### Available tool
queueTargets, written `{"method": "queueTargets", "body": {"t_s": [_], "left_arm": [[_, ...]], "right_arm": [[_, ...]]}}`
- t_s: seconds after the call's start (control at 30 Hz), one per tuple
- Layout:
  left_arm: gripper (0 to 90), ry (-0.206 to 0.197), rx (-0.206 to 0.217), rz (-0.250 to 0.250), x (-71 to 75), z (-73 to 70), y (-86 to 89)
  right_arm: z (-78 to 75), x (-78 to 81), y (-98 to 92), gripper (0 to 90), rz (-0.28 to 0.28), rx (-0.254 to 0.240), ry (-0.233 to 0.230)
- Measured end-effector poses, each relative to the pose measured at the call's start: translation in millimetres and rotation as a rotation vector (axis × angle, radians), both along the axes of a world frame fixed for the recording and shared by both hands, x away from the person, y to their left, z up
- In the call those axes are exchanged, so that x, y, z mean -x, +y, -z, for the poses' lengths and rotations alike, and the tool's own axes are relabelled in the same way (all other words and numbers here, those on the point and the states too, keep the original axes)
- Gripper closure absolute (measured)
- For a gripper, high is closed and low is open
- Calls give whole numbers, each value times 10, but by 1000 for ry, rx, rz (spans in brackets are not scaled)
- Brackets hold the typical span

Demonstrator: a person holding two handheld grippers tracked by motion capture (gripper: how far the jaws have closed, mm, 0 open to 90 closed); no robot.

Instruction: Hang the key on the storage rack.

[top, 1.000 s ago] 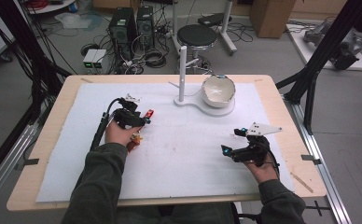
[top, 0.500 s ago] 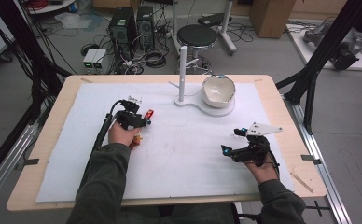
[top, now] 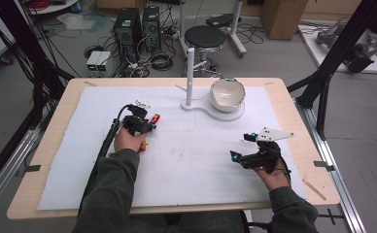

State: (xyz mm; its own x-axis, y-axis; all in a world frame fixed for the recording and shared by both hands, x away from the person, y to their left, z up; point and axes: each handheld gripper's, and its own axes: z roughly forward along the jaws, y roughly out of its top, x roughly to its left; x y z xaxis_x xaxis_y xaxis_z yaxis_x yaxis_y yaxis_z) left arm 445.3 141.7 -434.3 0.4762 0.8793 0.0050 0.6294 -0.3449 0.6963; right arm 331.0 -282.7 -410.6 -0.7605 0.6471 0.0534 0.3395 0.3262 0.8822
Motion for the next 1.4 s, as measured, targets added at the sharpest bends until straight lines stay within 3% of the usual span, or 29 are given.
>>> {"method": "queueTargets", "body": {"t_s": [0.13,0.6,0.9,1.4], "left_arm": [[736,8,3,7,2,-7,-17],[744,23,14,5,-14,-28,8],[744,20,62,9,-2,-96,82],[746,-12,133,68,63,-242,162]], "right_arm": [[-4,6,0,96,0,-4,-2],[-4,4,-6,96,1,-4,2],[0,-6,-5,96,0,2,-8],[-3,1,-7,96,4,-2,1]]}}
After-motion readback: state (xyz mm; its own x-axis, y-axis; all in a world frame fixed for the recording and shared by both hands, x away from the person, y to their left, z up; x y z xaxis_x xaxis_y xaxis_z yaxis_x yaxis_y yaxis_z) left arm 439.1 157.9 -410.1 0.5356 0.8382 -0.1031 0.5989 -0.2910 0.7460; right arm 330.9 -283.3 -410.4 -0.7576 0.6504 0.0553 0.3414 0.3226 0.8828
